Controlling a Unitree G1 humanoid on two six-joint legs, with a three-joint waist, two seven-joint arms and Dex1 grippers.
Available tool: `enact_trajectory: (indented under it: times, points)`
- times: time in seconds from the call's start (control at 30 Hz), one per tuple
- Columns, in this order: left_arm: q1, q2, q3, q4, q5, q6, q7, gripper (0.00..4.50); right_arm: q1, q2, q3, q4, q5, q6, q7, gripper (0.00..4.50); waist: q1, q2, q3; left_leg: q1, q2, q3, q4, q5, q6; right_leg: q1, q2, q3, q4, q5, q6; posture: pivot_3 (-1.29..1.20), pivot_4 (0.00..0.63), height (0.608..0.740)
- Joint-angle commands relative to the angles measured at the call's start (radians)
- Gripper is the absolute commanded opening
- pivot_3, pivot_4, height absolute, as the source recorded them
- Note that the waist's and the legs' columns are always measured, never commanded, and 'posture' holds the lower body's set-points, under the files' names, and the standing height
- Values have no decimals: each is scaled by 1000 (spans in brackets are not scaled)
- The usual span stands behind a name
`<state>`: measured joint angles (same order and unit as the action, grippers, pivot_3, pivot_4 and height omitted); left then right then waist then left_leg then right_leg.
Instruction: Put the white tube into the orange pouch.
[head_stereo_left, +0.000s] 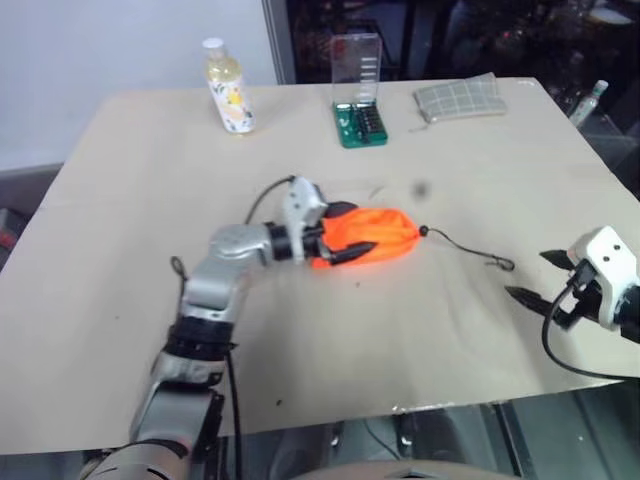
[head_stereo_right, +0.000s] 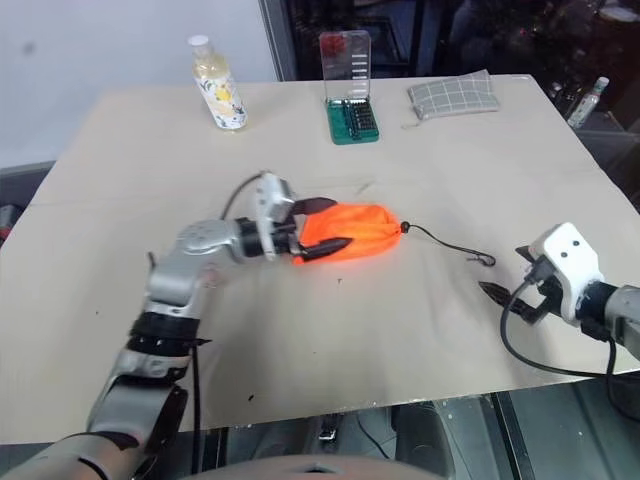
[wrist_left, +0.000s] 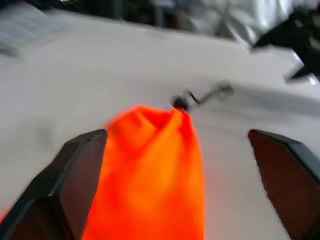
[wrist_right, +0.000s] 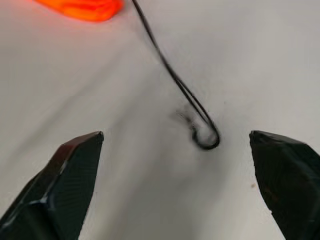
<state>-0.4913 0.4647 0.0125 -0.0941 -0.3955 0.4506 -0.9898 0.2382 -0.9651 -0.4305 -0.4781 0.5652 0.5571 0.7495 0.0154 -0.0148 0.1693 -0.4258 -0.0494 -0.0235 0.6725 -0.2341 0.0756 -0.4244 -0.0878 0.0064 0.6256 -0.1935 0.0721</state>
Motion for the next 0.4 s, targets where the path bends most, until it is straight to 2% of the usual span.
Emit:
enact_trajectory:
  times: [0.03,0.07,0.2,0.4]
  points:
    - [122,104,154,-163,-81,88,37,4500,92,48,-157,-92,28,-75,94,4470,1,0,0,6,0,0,-1,0,0,6,0,0,-1,0,0,0,150,740]
    - [183,143,190,-192,-84,96,34,4500,119,65,-189,-118,45,-72,106,4470,-1,1,-1,11,1,0,-3,-1,0,11,-1,0,-3,0,0,0,150,740]
    - [377,241,302,-280,-113,124,35,4500,198,105,-261,-191,58,-65,129,4470,-1,2,-1,12,2,0,-3,-3,-4,11,-1,0,-3,-3,-4,0,150,740]
    - [530,286,384,-285,-134,103,25,4500,251,137,-259,-174,22,-94,158,4470,5,1,-3,12,4,0,-3,-3,-5,11,-4,0,-3,-3,-4,0,150,740]
